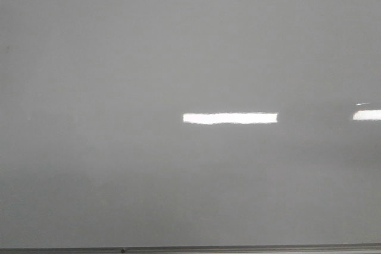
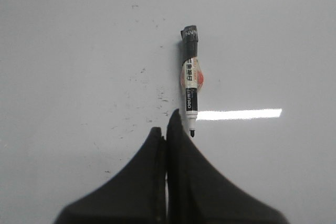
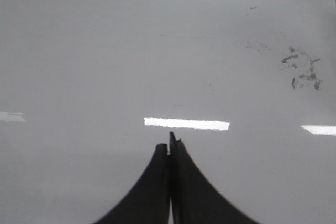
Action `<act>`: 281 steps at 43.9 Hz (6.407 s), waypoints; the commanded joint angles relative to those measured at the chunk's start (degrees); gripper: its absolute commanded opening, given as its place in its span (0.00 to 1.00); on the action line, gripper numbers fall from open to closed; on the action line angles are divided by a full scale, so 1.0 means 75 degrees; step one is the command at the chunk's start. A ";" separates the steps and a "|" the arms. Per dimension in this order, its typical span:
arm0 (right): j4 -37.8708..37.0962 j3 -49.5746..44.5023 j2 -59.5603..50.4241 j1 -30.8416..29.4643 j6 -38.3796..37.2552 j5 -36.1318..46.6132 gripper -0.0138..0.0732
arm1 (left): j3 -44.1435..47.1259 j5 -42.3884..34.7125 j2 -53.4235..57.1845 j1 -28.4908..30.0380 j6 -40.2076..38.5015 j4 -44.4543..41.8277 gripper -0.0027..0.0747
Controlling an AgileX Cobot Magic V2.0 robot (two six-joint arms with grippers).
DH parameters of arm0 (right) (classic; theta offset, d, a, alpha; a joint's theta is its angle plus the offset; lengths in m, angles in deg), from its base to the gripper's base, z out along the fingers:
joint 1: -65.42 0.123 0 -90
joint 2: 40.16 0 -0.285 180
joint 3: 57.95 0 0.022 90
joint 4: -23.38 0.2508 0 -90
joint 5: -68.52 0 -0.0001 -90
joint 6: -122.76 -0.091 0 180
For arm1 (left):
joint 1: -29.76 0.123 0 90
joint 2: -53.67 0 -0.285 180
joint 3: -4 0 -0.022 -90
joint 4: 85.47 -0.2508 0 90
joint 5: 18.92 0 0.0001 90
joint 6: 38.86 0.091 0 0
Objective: Write number 7 on whiteboard
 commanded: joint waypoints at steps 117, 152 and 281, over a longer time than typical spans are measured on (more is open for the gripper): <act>0.0293 0.4670 0.4281 -0.0055 0.0335 -0.4168 0.84 | -0.6339 0.1328 -0.9709 0.0031 0.0363 0.1201 0.76; 0.0286 0.4670 0.4281 -0.0055 0.0335 -0.4177 0.84 | -0.6659 0.0318 -1.1188 -0.0362 0.0389 0.1109 0.47; 0.4480 0.7907 0.8834 0.5250 0.7074 -0.6554 0.59 | -0.8886 0.6769 -1.0502 -0.7215 0.4998 0.1590 0.01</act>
